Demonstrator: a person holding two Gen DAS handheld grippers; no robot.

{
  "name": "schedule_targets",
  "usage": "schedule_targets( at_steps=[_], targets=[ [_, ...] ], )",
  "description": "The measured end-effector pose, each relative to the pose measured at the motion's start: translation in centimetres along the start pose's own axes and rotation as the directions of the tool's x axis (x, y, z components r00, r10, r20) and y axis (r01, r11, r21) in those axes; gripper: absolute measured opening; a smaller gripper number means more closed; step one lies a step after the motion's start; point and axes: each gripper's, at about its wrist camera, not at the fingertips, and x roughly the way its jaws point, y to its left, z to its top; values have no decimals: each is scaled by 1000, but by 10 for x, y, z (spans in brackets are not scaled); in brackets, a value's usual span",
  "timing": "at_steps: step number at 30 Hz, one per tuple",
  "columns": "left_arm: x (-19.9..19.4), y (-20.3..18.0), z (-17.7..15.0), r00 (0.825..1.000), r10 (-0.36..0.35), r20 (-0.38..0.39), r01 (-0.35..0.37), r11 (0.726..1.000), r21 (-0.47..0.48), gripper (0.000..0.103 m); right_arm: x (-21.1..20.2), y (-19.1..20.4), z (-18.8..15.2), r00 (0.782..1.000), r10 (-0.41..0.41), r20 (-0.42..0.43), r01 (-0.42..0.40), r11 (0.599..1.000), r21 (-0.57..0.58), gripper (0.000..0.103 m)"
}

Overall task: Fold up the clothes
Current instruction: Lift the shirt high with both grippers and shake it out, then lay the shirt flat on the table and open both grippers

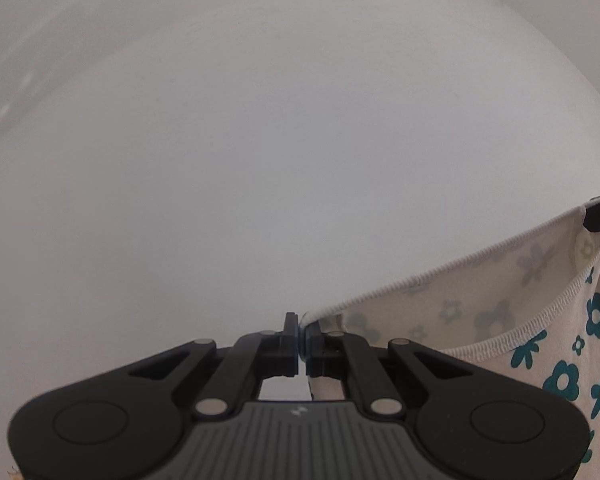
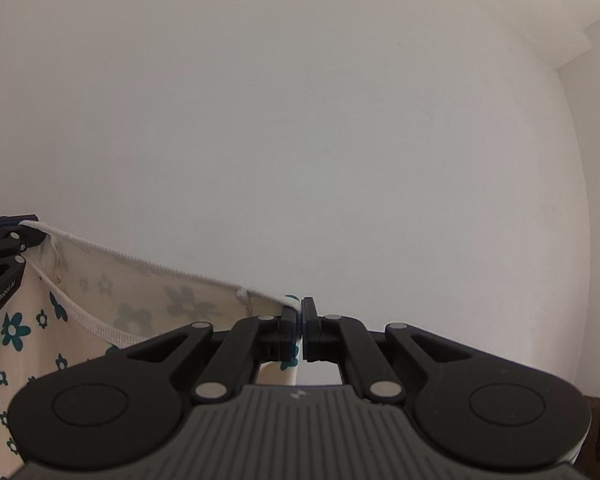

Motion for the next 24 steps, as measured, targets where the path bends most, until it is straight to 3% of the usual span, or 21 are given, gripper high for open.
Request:
schedule_targets(
  at_steps=[3, 7, 9, 11, 13, 15, 17, 19, 22, 23, 24],
  targets=[
    [-16, 4, 9, 997, 4, 74, -3, 1000, -21, 3, -16, -6, 17, 995, 2, 101, 0, 1000, -12, 2],
    [-55, -4, -20, 993, -59, 103, 53, 997, 60, 3, -42, -12, -7, 990, 39, 135, -28, 996, -85, 2],
    [-88, -12, -49, 992, -103, 79, 92, 987, 131, 3, -58, -17, -33, 992, 76, 100, -62, 989, -131, 2],
    [-133, -24, -83, 983, -182, 17, 176, 968, 180, 3, -79, -19, -71, 991, 128, 28, -120, 976, -184, 2],
    [-178, -35, -124, 957, -281, -71, 289, 937, 196, 3, -102, -16, -118, 980, 181, -79, -194, 951, -241, 2],
    [-221, -49, -169, 909, -380, -174, 409, 892, 192, 2, -126, -13, -170, 950, 227, -214, -281, 921, -270, 2],
    [-266, -66, -210, 834, -474, -283, 529, 833, 163, 2, -163, -6, -217, 899, 264, -349, -367, 889, -274, 2],
    [-301, -81, -246, 744, -547, -384, 625, 773, 109, 2, -231, 5, -241, 831, 291, -474, -441, 864, -242, 1],
    [-333, -95, -287, 631, -587, -507, 699, 714, 44, 2, -264, 11, -266, 721, 324, -613, -504, 852, -143, 1],
    [-338, -99, -294, 599, -594, -537, 712, 702, 19, 2, -270, 10, -270, 697, 331, -637, -512, 851, -118, 2],
    [-342, -98, -295, 571, -600, -560, 722, 692, -4, 2, -272, 5, -271, 686, 334, -647, -511, 854, -102, 2]
  ],
)
